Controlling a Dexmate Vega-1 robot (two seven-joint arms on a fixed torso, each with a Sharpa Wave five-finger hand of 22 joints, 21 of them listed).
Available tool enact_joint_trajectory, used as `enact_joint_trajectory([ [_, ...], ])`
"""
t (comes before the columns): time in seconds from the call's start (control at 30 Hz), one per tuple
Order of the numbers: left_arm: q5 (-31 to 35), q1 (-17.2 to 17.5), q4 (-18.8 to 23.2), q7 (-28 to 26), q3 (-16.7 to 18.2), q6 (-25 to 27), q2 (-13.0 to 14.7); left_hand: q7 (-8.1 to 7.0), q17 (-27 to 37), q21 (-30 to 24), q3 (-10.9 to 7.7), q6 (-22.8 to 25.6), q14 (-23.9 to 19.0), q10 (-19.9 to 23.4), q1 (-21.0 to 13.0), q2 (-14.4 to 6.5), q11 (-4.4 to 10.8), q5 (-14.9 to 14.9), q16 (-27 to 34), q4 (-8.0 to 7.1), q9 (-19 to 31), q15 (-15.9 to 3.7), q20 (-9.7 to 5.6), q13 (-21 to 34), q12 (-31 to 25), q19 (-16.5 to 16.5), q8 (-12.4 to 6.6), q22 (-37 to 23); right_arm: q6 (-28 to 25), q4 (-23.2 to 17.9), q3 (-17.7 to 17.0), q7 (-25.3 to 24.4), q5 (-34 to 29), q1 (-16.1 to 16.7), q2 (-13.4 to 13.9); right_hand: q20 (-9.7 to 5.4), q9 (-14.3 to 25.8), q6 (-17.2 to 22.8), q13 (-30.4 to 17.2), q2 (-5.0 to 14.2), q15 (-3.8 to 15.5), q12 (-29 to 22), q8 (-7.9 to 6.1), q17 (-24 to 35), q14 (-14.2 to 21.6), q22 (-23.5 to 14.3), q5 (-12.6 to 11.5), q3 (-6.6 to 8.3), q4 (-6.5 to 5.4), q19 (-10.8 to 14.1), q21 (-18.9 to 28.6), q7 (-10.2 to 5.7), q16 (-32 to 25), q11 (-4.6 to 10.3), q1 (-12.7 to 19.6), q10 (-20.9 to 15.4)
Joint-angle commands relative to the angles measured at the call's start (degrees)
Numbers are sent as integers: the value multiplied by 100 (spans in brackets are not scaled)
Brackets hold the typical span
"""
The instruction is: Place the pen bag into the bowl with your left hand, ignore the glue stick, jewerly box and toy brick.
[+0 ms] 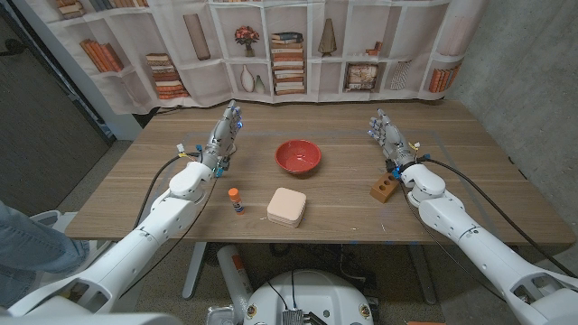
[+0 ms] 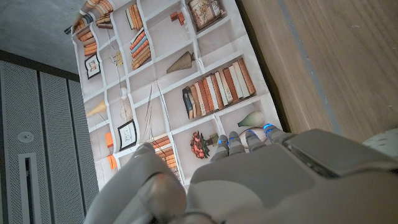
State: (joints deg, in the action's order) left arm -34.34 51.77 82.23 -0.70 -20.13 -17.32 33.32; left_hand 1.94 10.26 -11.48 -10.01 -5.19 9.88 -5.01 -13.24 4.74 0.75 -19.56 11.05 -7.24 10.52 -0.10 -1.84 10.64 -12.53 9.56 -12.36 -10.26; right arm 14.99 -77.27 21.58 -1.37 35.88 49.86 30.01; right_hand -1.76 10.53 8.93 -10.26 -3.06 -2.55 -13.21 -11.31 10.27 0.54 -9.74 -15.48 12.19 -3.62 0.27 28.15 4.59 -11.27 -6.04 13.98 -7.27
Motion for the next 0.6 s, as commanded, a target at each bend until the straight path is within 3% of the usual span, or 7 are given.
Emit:
enact_joint_trajectory([
  [0.03, 18, 136, 74, 61, 85, -219, 73, -2, 7, -44, -9, 28, 9, 55, -62, -14, 8, -17, 49, 22, 20, -18, -23, 21, -44, 447, -21, -16, -58, -233, -25, -164, -41, 139, 55, -168, 16, 58, -33, 62, -2, -16, -18, 13, 30, -16, -19, 1, 29, 21, -33, 15, -12, 14, 13, -62],
  [0.6, 276, 318, 323, -57, 129, -284, 280, -5, 6, -42, 0, 109, -48, 122, -102, -43, -2, -20, 42, 44, 21, -7, -2, 20, -49, 430, -28, -16, -33, -197, -27, -229, -69, 140, 19, -160, 17, 84, -34, 72, 2, -17, -19, 16, 54, -18, -14, -11, 35, 45, -75, 8, -8, 10, 7, -99],
])
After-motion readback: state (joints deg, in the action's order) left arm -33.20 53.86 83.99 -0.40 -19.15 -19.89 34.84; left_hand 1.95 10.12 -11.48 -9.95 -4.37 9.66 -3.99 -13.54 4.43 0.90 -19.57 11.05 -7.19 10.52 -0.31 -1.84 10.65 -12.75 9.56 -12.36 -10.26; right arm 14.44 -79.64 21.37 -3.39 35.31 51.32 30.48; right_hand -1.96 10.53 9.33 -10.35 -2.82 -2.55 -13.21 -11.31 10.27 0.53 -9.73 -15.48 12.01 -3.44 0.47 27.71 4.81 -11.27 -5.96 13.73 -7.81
